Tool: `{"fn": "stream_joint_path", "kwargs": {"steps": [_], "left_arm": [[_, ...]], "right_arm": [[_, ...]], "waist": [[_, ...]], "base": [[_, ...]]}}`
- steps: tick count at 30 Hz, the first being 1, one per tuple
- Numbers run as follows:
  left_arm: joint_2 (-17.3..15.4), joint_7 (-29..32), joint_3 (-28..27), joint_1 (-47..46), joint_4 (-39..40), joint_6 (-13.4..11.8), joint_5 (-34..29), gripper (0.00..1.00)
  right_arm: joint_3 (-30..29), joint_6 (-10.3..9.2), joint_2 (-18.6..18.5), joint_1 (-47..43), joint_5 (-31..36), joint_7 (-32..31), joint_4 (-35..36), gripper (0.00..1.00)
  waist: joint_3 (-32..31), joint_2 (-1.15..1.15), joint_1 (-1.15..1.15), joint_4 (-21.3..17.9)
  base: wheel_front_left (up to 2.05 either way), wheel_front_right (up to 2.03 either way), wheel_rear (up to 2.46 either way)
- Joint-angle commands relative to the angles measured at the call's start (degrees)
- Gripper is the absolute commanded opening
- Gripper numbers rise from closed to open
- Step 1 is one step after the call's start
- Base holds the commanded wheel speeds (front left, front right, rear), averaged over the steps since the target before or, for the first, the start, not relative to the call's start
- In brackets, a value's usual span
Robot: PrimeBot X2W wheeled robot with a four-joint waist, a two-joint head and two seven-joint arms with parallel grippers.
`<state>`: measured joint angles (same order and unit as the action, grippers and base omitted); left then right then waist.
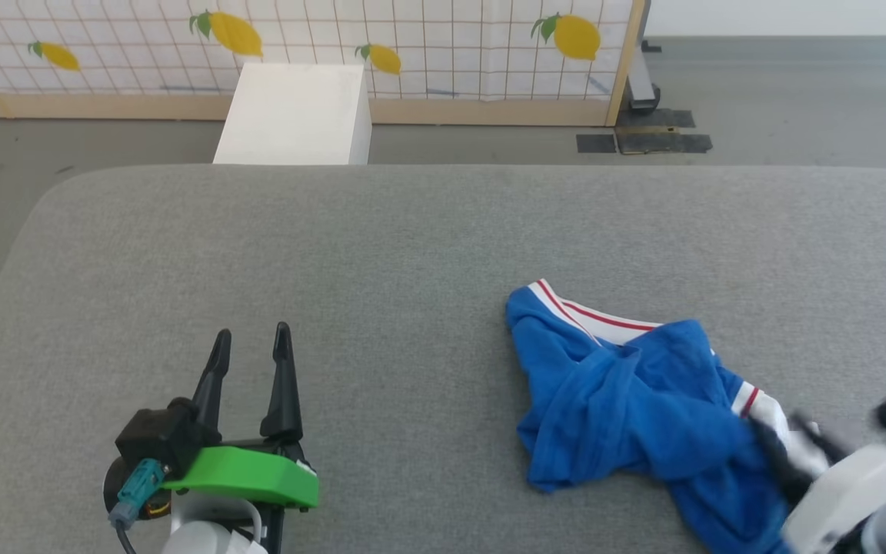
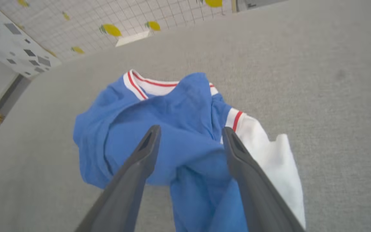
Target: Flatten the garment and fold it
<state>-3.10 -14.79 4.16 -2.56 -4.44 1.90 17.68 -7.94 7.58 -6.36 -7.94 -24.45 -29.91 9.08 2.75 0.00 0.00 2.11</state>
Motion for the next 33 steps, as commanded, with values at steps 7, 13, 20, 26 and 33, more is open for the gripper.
{"fn": "stream_joint_path", "kwargs": {"steps": [7, 13, 20, 26, 33], "left_arm": [[0.2, 1.8, 3.3, -1.3, -2.1, 0.1, 5.9, 1.0], [0.2, 16.6, 13.4, -11.1, -6.5, -1.1, 13.5, 1.0], [0.2, 43.1, 27.8, -25.3, -12.4, -4.5, 17.7, 1.0], [0.2, 54.1, 35.3, -30.2, -14.9, -4.7, 16.1, 1.0], [-0.4, 56.2, 37.8, -29.7, -18.2, -4.4, 15.6, 0.0]], "right_arm": [[-11.4, -0.09, 3.1, 5.5, -1.2, 7.9, 0.1, 1.0], [-13.4, -0.09, 3.4, 6.5, 2.5, 8.6, -1.0, 1.0], [-12.0, -0.09, 3.5, 7.0, 3.1, 8.5, -2.5, 1.0], [-11.5, -0.09, 3.5, 7.5, 3.2, 9.6, -4.1, 1.0], [-12.0, -0.09, 3.5, 7.8, 2.9, 10.9, -5.0, 1.0]], "waist": [[-0.7, 0.0, 0.0, -1.2], [0.8, 0.0, 0.0, -2.3], [3.9, 0.0, 0.0, -5.0], [5.8, 0.0, 0.0, -7.3], [6.8, 0.0, 0.0, -8.1]], "base": [[0.0, 0.0, 0.0], [0.0, 0.0, 0.0], [0.0, 0.0, 0.0], [0.0, 0.0, 0.0], [0.0, 0.0, 0.0]]}}
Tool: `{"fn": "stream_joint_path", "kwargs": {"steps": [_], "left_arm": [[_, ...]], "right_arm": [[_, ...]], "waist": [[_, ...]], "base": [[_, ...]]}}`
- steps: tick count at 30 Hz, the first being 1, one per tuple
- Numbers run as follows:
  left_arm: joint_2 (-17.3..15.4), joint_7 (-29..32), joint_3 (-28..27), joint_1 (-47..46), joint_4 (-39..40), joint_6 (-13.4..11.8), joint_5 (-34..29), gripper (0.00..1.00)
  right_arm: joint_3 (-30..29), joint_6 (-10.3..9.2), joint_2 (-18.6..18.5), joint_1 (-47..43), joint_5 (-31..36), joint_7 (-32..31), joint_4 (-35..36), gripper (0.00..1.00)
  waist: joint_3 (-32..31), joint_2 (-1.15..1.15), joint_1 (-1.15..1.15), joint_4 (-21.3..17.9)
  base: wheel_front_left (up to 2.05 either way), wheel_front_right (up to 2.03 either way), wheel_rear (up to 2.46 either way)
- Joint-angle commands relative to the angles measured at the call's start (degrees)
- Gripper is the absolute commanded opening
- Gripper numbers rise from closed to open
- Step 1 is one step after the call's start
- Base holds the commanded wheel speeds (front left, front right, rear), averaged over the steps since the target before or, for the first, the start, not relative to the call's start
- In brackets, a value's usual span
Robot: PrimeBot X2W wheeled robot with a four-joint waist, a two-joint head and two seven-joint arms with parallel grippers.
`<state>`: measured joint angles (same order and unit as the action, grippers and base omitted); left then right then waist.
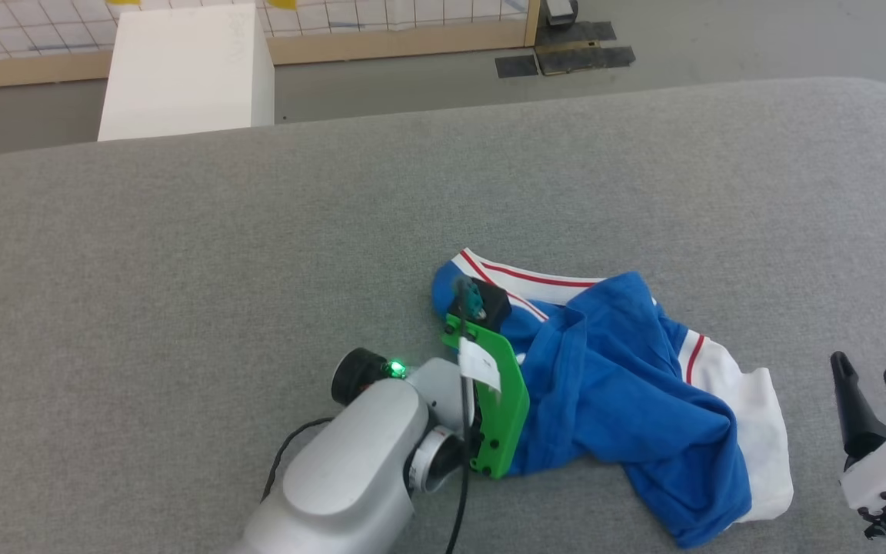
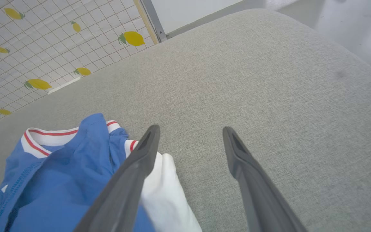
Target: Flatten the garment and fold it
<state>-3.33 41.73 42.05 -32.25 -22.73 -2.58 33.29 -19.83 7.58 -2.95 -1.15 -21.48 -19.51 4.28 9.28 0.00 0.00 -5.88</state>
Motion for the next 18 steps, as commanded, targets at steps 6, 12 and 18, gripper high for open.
{"fn": "stream_joint_path", "kwargs": {"steps": [6, 12, 18], "left_arm": [[0.1, -8.1, -6.7, -0.9, 3.0, -1.1, 4.8, 0.0], [-0.7, -16.9, -17.1, -2.2, 8.0, -3.6, 9.5, 0.0], [-5.2, -20.7, -26.4, 6.6, 13.4, -8.7, 12.8, 0.0]], "right_arm": [[-0.3, -0.09, 0.1, 1.3, 0.5, 0.7, -1.0, 1.0], [0.3, -0.09, 0.1, 1.4, 1.4, 0.3, -1.2, 1.0], [0.8, -0.09, 0.1, 1.2, 1.9, -0.3, -1.2, 1.0]], "waist": [[-0.2, 0.0, 0.0, 2.0], [-2.1, 0.0, 0.0, 5.3], [-3.7, 0.0, 0.0, 8.8]], "base": [[0.0, 0.0, 0.0], [0.0, 0.0, 0.0], [0.0, 0.0, 0.0]]}}
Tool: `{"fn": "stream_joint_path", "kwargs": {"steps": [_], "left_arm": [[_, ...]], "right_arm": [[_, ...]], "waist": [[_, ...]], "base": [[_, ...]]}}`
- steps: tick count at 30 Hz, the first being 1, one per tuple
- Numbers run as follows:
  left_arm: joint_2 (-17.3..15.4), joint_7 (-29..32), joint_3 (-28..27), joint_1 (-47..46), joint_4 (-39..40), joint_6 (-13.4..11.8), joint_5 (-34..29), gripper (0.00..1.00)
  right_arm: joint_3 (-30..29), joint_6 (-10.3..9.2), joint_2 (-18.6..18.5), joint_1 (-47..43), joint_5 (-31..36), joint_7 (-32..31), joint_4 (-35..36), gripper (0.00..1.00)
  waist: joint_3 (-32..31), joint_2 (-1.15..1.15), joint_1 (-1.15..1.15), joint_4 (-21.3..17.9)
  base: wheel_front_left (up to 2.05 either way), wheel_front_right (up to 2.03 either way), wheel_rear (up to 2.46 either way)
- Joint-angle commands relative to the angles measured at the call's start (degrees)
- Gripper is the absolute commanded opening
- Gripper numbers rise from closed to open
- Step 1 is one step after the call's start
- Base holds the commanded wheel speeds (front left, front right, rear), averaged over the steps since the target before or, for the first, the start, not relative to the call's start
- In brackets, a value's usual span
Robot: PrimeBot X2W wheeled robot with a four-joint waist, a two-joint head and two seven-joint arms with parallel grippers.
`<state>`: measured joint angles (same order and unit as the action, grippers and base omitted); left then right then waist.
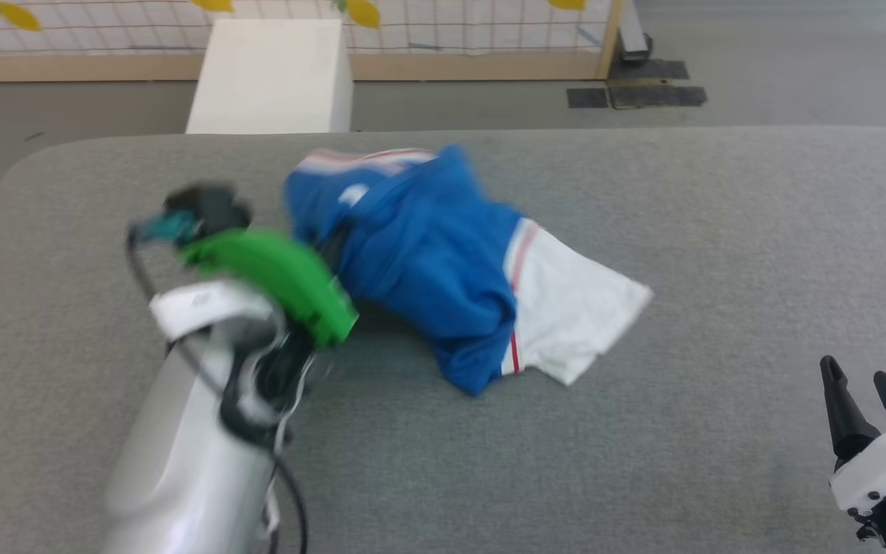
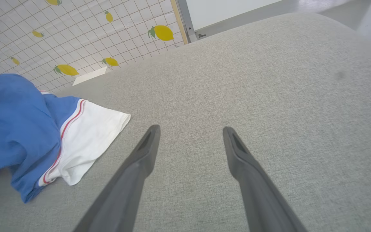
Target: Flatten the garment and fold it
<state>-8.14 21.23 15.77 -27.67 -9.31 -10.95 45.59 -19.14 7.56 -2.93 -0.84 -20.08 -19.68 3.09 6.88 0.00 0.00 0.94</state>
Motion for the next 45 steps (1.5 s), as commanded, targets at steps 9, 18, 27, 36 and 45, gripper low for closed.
{"fn": "stream_joint_path", "kwargs": {"steps": [9, 18, 27, 36, 45], "left_arm": [[-2.1, 4.6, 1.5, 20.2, -1.7, -2.9, 3.2, 0.0], [-1.0, -0.9, -5.1, 23.0, 6.7, 3.2, 10.3, 1.0], [-5.0, -31.6, -9.0, 24.9, 11.2, 9.7, -10.0, 1.0], [0.2, -36.2, -10.0, 24.4, 10.8, 7.3, -25.2, 1.0], [4.0, -36.2, -12.7, 22.4, 11.1, 9.2, -28.8, 1.0]], "right_arm": [[1.2, -0.08, 0.0, 0.5, 0.5, -0.2, -0.8, 1.0], [2.9, -0.08, 0.0, 0.9, 0.8, 0.1, -1.9, 1.0], [7.4, -0.08, 0.0, 2.2, 3.0, -1.3, -0.6, 1.0], [24.0, -0.08, -4.4, 13.3, 5.9, -9.3, -2.5, 1.0], [41.7, -0.08, -9.4, 27.0, 9.2, -18.4, -12.3, 1.0]], "waist": [[-1.5, 0.0, 0.0, 5.7], [-2.4, 0.0, 0.0, 6.7], [-1.7, 0.0, 0.0, 7.8], [2.1, 0.0, 0.0, 9.1], [7.0, 0.0, 0.0, 12.1]], "base": [[0.0, 0.0, 0.0], [0.0, 0.0, 0.0], [0.0, 0.0, 0.0], [0.0, 0.0, 0.0], [0.0, 0.0, 0.0]]}}
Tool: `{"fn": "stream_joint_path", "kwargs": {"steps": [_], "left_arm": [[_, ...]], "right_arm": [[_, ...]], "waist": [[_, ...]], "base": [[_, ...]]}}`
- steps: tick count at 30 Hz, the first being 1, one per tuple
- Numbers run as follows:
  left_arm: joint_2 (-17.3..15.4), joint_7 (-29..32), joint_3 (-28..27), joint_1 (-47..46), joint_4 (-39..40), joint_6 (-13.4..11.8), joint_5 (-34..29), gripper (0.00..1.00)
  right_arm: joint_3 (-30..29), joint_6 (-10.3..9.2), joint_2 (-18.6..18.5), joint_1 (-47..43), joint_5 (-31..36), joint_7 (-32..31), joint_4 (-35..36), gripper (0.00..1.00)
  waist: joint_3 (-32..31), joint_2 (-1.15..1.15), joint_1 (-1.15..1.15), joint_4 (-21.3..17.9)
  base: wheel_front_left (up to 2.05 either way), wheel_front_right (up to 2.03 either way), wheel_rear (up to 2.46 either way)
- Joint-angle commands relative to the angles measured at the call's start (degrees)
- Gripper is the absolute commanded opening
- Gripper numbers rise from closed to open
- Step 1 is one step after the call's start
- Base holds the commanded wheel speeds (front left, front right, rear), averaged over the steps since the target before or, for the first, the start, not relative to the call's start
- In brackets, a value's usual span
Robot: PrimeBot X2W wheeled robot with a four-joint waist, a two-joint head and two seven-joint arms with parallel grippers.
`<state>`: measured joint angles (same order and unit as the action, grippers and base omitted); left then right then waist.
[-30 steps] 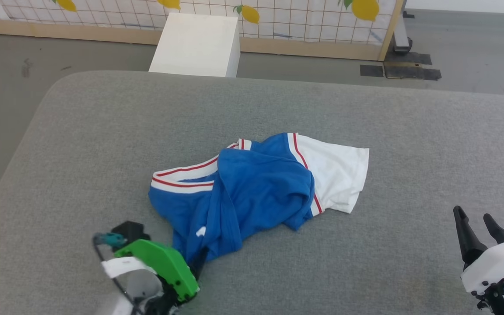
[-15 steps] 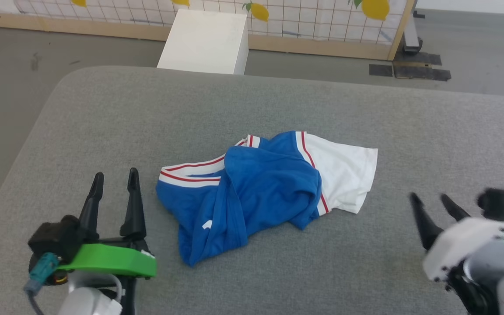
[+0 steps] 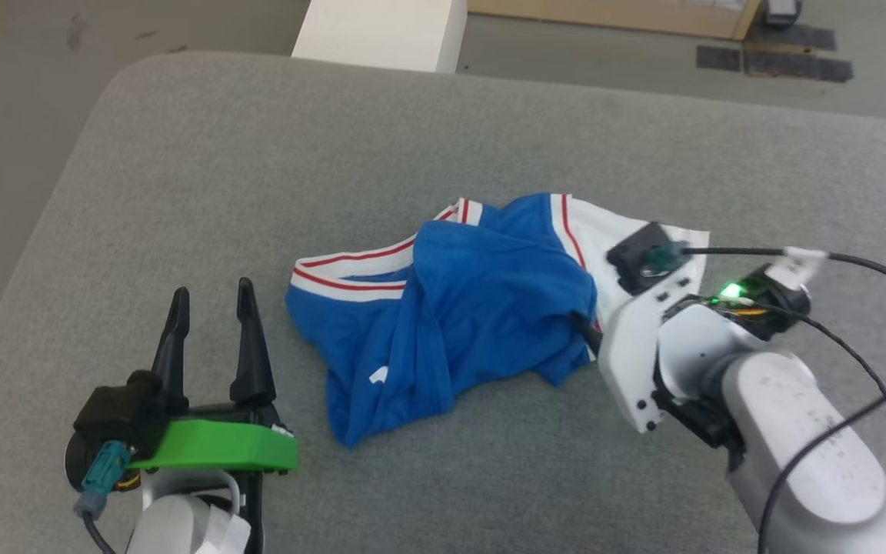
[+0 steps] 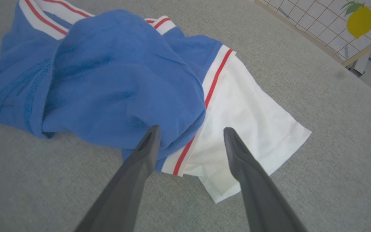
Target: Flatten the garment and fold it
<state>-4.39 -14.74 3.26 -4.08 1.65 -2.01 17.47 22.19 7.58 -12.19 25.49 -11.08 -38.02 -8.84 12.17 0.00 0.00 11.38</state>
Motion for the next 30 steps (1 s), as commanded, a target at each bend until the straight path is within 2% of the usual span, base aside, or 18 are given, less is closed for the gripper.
{"fn": "stream_joint_path", "kwargs": {"steps": [1, 9, 10, 11, 16, 20, 24, 26, 28, 30], "left_arm": [[0.5, -0.2, -0.3, -1.5, 0.1, 0.6, -0.9, 1.0], [1.4, -0.3, -1.3, -2.7, -0.3, 1.7, -1.3, 1.0], [1.4, -0.3, -1.4, -2.8, -0.2, 1.7, -1.2, 1.0], [1.4, -0.3, -1.5, -2.7, -0.2, 1.7, -1.2, 1.0], [1.5, -0.3, -1.1, -2.5, -0.5, 1.5, -0.6, 1.0], [1.5, -0.3, -0.9, -2.0, -1.0, 1.4, -0.1, 1.0], [1.5, -0.3, -1.1, -1.3, -1.6, 1.5, 0.0, 1.0], [1.5, -0.3, -1.2, -0.9, -2.0, 1.5, 0.1, 1.0], [1.5, -0.3, -1.2, -0.8, -2.3, 1.7, 0.1, 1.0], [1.5, -0.3, -1.2, -0.7, -2.5, 1.9, 0.2, 1.0]], "right_arm": [[1.6, -0.09, -0.1, 1.8, 0.0, 0.1, -1.7, 1.0], [7.6, -0.09, 0.3, 5.8, -0.9, 3.8, -9.1, 1.0], [7.7, -0.09, 0.4, 6.0, -1.1, 4.4, -9.5, 0.43], [8.0, -0.09, 0.3, 6.3, -1.2, 5.4, -9.7, 0.0], [7.6, -0.09, -0.2, 5.8, -3.3, 8.1, -8.8, 0.0], [4.8, -0.09, -2.3, 2.5, -4.9, 10.2, -2.9, 0.0], [-1.9, -0.09, -4.6, -5.2, -6.7, 9.0, 6.3, 0.0], [-7.2, -0.09, -5.4, -11.3, -6.7, 6.9, 11.8, 0.0], [-12.4, -0.09, -5.5, -17.5, -6.1, 3.8, 16.2, 0.0], [-17.7, -0.09, -4.1, -23.7, -6.1, 0.8, 19.8, 0.0]], "waist": [[2.3, 0.0, 0.0, 2.1], [3.9, 0.0, 0.0, 3.7], [3.9, 0.0, 0.0, 3.8], [3.8, 0.0, 0.0, 3.7], [2.4, 0.0, 0.0, 3.0], [0.7, 0.0, 0.0, 1.7], [-1.0, 0.0, 0.0, 0.1], [-1.7, 0.0, 0.0, -0.8], [-2.1, 0.0, 0.0, -1.6], [-2.3, 0.0, 0.0, -2.4]], "base": [[0.0, 0.0, 0.0], [0.0, 0.0, 0.0], [0.0, 0.0, 0.0], [0.0, 0.0, 0.0], [0.0, 0.0, 0.0], [0.0, 0.0, 0.0], [0.0, 0.0, 0.0], [0.0, 0.0, 0.0], [0.0, 0.0, 0.0], [0.0, 0.0, 0.0]]}}
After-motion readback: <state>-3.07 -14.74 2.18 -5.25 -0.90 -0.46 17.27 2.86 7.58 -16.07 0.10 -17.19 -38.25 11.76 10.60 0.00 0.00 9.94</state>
